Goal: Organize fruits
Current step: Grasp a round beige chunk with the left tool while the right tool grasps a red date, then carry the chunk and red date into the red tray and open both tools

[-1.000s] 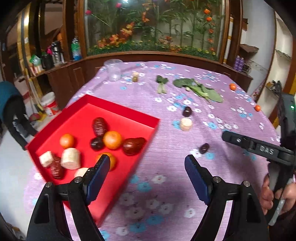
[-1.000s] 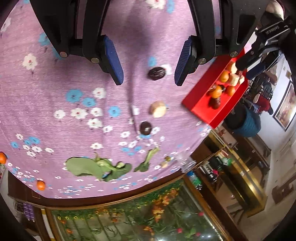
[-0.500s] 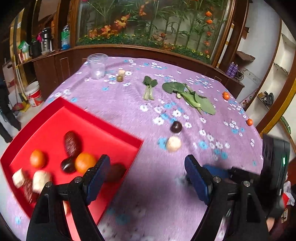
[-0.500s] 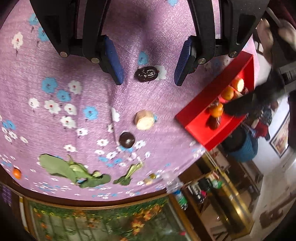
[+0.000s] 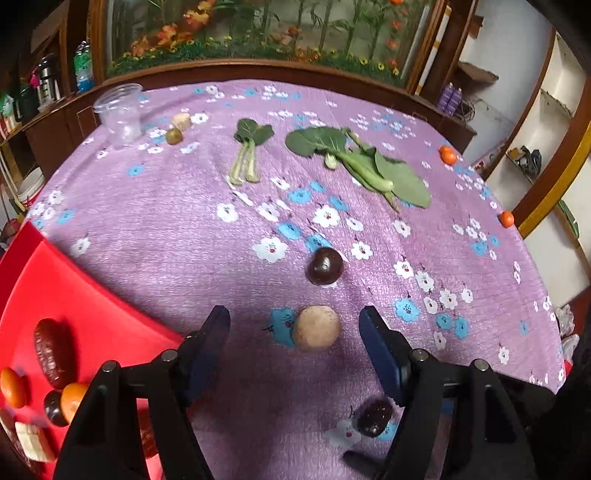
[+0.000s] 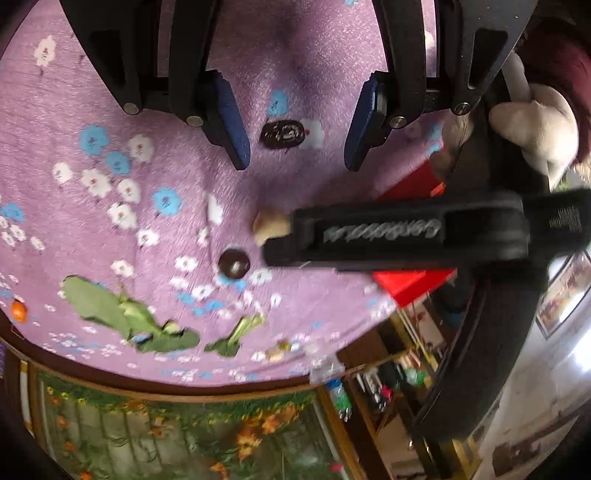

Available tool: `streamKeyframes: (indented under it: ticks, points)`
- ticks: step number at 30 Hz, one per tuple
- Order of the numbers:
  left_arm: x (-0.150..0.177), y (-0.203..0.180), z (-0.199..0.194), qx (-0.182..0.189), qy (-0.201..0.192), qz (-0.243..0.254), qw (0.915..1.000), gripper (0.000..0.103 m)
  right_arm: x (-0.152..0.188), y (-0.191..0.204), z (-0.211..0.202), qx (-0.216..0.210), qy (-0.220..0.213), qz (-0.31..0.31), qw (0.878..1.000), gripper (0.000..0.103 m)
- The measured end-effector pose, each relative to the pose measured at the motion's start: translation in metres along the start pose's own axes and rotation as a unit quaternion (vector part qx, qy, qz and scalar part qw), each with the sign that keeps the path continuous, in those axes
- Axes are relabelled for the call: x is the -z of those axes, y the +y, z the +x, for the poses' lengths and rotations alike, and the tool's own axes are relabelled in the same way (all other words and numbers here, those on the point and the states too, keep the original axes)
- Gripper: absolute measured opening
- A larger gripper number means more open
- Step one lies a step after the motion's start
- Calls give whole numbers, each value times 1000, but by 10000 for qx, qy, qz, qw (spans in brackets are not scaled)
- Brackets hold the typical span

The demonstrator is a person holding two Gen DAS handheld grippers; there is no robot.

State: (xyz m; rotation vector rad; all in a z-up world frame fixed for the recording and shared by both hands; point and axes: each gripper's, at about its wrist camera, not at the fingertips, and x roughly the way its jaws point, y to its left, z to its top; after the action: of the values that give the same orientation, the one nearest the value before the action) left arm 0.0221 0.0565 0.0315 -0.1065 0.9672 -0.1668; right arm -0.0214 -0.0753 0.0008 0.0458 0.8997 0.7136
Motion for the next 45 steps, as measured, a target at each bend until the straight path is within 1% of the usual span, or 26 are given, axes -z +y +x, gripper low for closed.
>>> streamKeyframes:
  ticks: [2,5,7,8,9,10,11,12,14,20,22,27,34,37,41,45]
  points:
    - [1,-5,5,-89,25,145,9999,69,2,-2,4,11,112,53,9999,58]
    - [3,-10,13,-50,132,264,9996,64,2,-1,4,48,126,45,9999,58]
    - [6,-12,19,-57,204,344,9992,57,2,0,4,97,123,5,9999,58]
    - [8,-16,21,-168,190,490,9985,49,2,1,4,165,126,-33,9998,56]
    - [10,-21,24,-392,181,694,9967,47,3,3,4,289,120,-96,9995,50]
    - [13,-24,25,-508,144,839,9951,46,3,5,4,437,113,-177,9988,46]
    - [14,-25,24,-494,86,912,9946,36,4,6,6,559,107,-241,9981,38]
    - [15,-26,23,-369,96,924,9950,28,5,7,5,621,102,-276,9976,33]
    - [14,-26,22,-336,96,857,9957,28,5,6,5,623,98,-269,9976,31]
    - [18,-23,10,-122,-9,610,9981,28,8,1,-7,463,17,-109,9989,31]
    - [20,-20,1,-38,-80,501,9987,28,8,1,-12,418,-49,-58,9991,31]
    - [27,-10,-26,111,-301,218,9992,29,9,10,-24,471,-162,-52,9987,31]
    - [44,9,-54,67,-489,-79,9987,29,17,14,-27,686,-145,-28,9975,31]
    - [52,20,-67,58,-581,-236,9980,29,25,13,-31,736,-107,6,9972,28]
    - [62,35,-83,91,-706,-463,9964,29,36,14,-40,816,-100,54,9966,27]
    - [73,48,-95,106,-782,-661,9947,29,41,18,-53,852,-192,90,9961,27]
